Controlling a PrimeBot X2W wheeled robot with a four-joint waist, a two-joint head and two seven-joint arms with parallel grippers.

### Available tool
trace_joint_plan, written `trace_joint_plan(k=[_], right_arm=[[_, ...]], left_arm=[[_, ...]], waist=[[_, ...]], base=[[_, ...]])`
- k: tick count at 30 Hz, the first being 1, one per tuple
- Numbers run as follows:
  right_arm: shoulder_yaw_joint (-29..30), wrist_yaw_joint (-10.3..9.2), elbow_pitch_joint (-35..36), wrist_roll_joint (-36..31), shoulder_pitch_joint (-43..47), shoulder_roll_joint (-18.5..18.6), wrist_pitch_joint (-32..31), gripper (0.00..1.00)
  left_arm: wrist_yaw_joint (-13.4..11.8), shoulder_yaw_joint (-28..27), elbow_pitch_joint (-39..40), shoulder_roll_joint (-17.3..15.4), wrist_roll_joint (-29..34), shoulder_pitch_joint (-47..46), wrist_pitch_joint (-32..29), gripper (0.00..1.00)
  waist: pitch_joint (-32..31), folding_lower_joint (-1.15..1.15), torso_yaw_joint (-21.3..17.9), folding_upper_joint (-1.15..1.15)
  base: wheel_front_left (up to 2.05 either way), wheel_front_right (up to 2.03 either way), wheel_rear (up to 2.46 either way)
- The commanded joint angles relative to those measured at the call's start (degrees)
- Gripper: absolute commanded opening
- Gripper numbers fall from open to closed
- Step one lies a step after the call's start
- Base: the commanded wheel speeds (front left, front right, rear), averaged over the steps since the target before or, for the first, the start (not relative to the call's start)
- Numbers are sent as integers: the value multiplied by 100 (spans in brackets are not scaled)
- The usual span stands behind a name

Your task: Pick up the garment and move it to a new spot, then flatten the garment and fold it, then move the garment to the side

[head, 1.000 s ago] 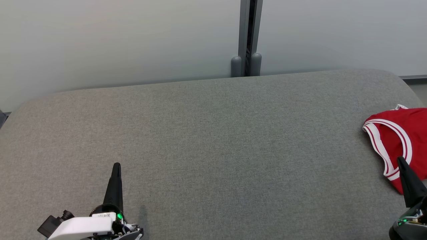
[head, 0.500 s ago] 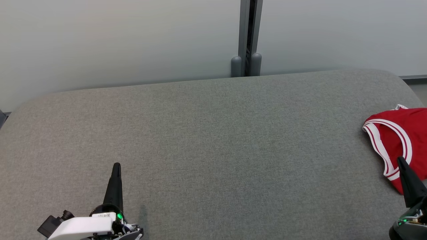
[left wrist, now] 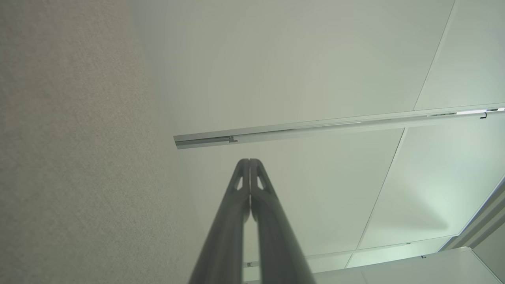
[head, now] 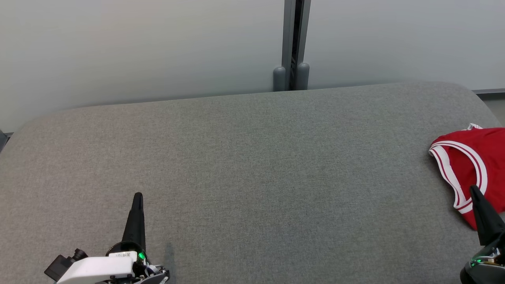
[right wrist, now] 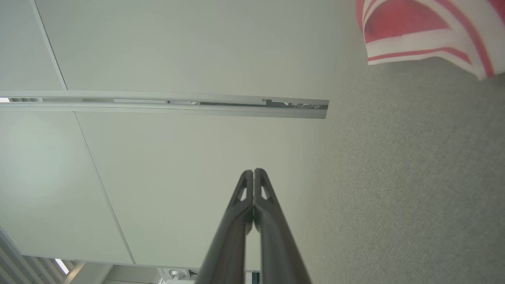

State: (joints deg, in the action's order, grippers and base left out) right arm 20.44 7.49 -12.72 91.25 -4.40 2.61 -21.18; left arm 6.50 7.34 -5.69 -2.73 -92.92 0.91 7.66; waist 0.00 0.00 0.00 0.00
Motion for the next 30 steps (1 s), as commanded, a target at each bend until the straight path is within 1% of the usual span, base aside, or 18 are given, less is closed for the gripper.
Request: trace_joint_plan(k=[1,30], right_arm=[[25,0,-11,18,-39,50,-19,0],[23,0,-11,18,-39,50,-19,0]], left_arm=[[20,-25,15,-13,-16,-73,2,0],[20,-25,15,-13,-15,-73,1,0]], waist=[[0,0,0,0],[0,0,0,0]], base=[[0,0,0],[0,0,0]])
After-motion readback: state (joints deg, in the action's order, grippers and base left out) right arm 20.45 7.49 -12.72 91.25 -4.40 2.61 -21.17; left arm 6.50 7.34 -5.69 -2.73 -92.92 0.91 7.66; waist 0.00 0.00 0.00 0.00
